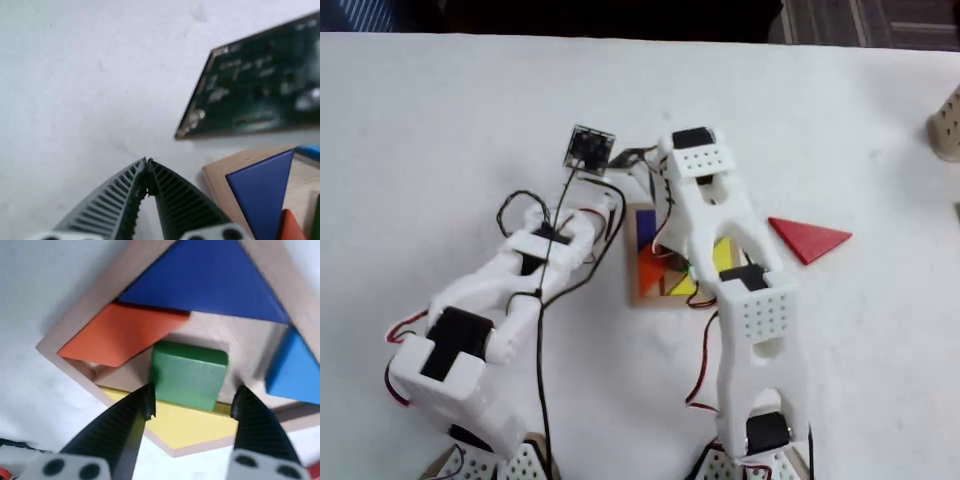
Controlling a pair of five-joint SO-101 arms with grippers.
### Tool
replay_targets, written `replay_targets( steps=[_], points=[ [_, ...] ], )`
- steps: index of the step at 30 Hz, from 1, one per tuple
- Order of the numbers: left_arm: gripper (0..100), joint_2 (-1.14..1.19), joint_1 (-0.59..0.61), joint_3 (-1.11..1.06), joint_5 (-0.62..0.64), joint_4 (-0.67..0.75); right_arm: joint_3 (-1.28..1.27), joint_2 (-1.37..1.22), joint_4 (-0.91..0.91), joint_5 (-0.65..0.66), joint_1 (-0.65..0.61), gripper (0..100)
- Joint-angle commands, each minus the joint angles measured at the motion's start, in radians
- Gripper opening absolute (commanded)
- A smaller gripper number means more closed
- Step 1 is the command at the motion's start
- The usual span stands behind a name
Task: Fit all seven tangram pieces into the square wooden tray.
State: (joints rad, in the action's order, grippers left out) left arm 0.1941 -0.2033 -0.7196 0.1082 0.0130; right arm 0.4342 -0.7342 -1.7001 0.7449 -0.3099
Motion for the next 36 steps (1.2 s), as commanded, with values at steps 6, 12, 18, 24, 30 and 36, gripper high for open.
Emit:
replay_targets(
  steps=[6,12,18,24,30,36],
  points=[
    [2,-0.007,0.021,0.068,-0.006,0.023,-0.14,0.045,0.165,-0.003,0.022,26.5],
    [2,-0.005,0.021,0.071,-0.005,0.021,-0.137,0.05,0.28,-0.003,0.025,27.1],
    [2,-0.007,0.022,0.069,-0.005,0.02,-0.098,0.044,0.329,0.002,0.067,27.2],
    [2,-0.007,0.022,0.069,-0.005,0.02,-0.117,0.047,0.283,0.08,0.073,27.1],
    [2,-0.007,0.022,0.069,-0.005,0.02,-0.127,0.045,0.229,0.183,0.14,27.0],
    [2,-0.004,0.022,0.071,-0.005,0.02,-0.176,0.081,0.199,0.27,0.147,27.2]
  ],
)
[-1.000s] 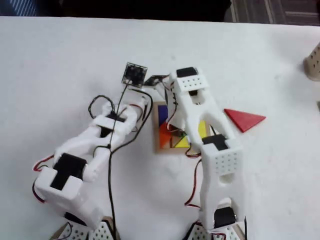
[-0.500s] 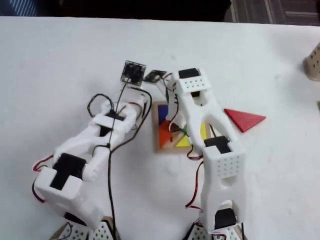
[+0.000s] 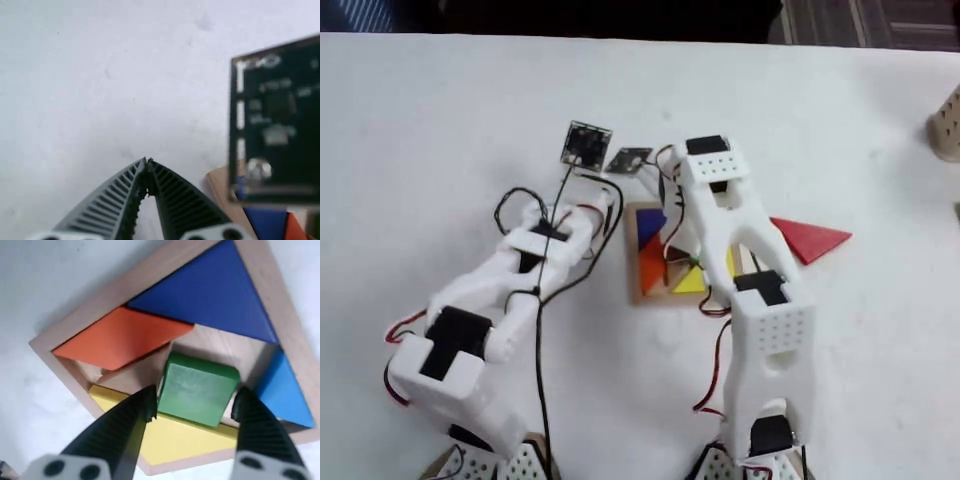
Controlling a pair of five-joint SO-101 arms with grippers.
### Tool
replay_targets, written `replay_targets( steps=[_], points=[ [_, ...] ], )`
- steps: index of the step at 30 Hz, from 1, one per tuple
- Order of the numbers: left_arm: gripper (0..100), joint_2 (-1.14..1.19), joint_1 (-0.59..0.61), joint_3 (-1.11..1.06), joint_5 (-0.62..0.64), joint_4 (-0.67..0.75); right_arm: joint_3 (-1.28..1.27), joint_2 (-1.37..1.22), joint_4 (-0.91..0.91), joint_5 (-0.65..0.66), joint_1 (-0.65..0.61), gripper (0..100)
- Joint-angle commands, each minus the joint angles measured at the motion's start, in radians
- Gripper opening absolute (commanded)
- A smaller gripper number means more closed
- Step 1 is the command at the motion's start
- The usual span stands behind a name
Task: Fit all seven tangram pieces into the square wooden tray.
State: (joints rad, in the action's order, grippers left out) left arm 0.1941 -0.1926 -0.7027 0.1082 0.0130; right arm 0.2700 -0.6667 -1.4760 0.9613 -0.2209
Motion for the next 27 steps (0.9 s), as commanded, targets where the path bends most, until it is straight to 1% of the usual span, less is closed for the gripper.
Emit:
replay_targets(
  steps=[1,4,9,13,17,20,22,24,27],
  points=[
    [2,-0.004,0.012,0.054,-0.005,0.02,-0.021,0.022,-0.041,0.075,0.058,27.2],
    [2,-0.004,0.012,0.054,-0.005,0.02,-0.066,0.041,-0.038,0.106,0.058,27.2],
    [2,-0.004,0.012,0.054,-0.005,0.02,-0.097,0.065,0.03,0.104,0.059,27.2],
    [2,-0.005,0.012,0.054,-0.005,0.02,-0.071,0.059,0.14,0.06,0.058,27.2],
    [2,-0.005,0.012,0.054,-0.005,0.02,-0.038,0.058,0.173,0.008,0.053,27.2],
    [2,-0.007,0.012,0.052,-0.005,0.02,-0.038,0.054,0.199,0.002,0.053,27.2],
    [2,-0.007,0.012,0.052,-0.005,0.02,-0.037,0.039,0.189,0.002,0.051,27.2],
    [2,-0.007,0.012,0.052,-0.005,0.02,-0.035,0.035,0.143,0.006,0.042,27.2],
    [2,-0.007,0.012,0.052,-0.005,0.02,-0.041,0.028,0.061,0.0,-0.024,27.2]
  ],
)
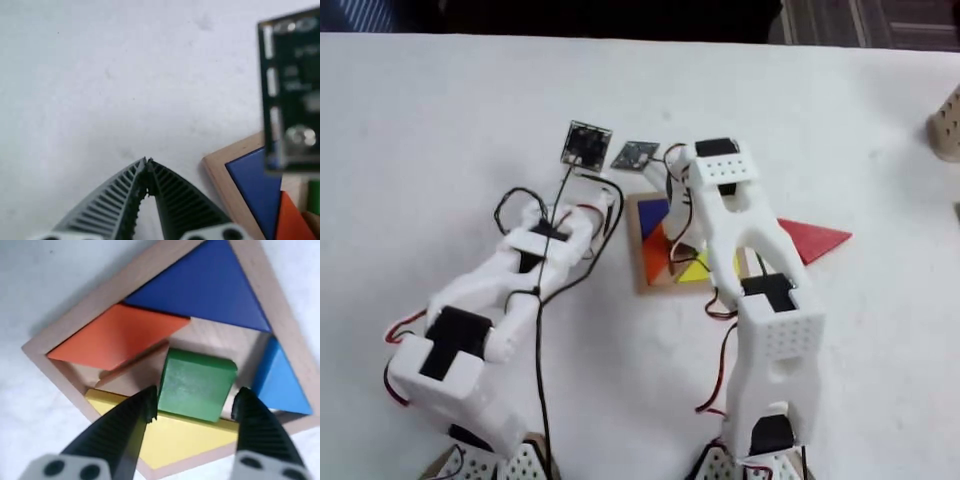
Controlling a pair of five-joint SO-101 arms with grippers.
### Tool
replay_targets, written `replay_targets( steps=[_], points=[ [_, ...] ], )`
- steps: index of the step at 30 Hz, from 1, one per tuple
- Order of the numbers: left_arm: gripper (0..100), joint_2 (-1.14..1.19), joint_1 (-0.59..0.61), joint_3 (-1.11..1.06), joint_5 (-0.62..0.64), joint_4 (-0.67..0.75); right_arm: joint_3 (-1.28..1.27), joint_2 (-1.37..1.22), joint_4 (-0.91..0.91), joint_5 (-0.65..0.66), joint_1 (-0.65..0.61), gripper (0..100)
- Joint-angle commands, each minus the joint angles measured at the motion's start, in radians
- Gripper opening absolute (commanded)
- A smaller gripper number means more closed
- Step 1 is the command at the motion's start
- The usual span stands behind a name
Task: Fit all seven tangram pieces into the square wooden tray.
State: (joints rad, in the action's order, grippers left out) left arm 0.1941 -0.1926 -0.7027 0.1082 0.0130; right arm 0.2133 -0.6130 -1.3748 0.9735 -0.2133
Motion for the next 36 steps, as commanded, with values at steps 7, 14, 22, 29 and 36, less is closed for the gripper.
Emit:
replay_targets(
  steps=[7,14,22,29,36],
  points=[
    [2,-0.007,0.022,0.054,-0.005,0.02,0.021,0.001,-0.068,-0.133,-0.162,30.7],
    [2,-0.007,0.022,0.052,-0.005,0.02,0.021,0.01,-0.039,-0.14,-0.084,31.0],
    [2,-0.007,0.022,0.052,-0.005,0.02,0.023,0.021,0.004,-0.11,0.019,30.9],
    [2,-0.005,0.022,0.052,-0.005,0.02,0.021,0.093,-0.021,-0.112,0.024,30.9],
    [2,-0.005,0.022,0.054,-0.005,0.02,0.021,0.205,-0.101,-0.12,0.025,30.9]
  ],
)
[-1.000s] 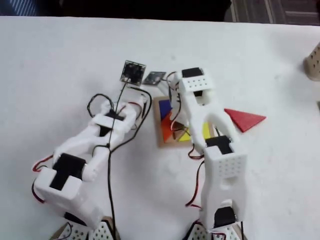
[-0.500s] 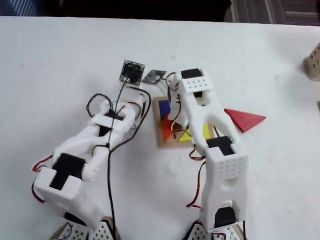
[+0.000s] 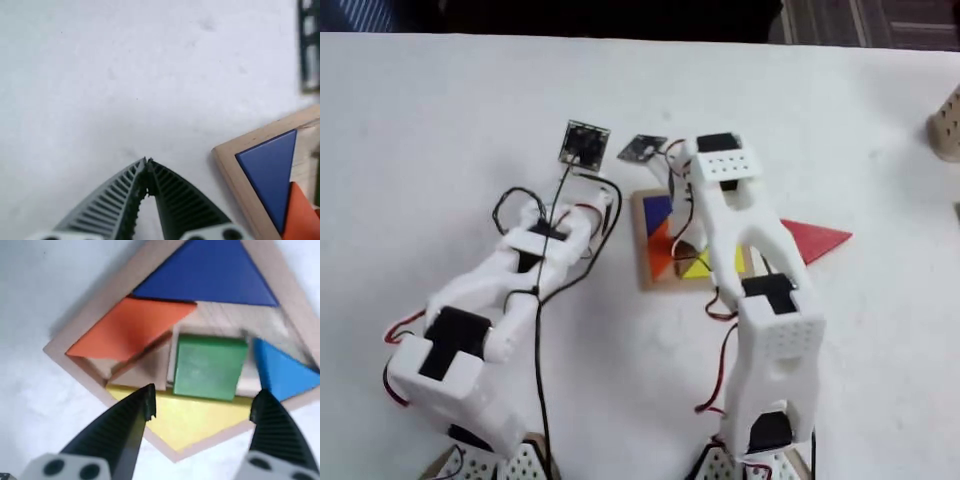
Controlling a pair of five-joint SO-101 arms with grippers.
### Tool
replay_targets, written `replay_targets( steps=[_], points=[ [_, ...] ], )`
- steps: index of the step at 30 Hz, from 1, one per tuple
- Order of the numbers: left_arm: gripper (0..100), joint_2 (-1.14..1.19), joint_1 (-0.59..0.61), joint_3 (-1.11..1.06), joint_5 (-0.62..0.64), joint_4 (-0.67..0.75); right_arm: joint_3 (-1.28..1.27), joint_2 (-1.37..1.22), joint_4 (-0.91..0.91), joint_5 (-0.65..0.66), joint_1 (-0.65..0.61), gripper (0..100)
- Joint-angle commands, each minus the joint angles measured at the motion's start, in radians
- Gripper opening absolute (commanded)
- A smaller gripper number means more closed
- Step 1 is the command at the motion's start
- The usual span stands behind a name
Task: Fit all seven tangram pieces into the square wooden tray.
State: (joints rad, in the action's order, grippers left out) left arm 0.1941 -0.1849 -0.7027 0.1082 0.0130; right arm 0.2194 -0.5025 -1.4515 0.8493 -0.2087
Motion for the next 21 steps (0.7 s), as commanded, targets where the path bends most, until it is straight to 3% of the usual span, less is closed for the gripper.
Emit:
replay_targets(
  steps=[1,11,18,21],
  points=[
    [2,-0.005,0.015,0.054,-0.005,0.02,0.015,0.105,-0.031,0.005,0.025,30.8],
    [2,-0.005,0.015,0.054,-0.005,0.02,0.009,-0.018,0.028,0.005,0.05,30.7],
    [2,-0.005,0.016,0.054,-0.005,0.02,0.044,-0.134,0.096,0.005,0.025,14.1],
    [2,-0.007,0.024,0.054,-0.005,0.02,0.081,-0.154,0.079,0.005,0.01,17.3]
  ],
)
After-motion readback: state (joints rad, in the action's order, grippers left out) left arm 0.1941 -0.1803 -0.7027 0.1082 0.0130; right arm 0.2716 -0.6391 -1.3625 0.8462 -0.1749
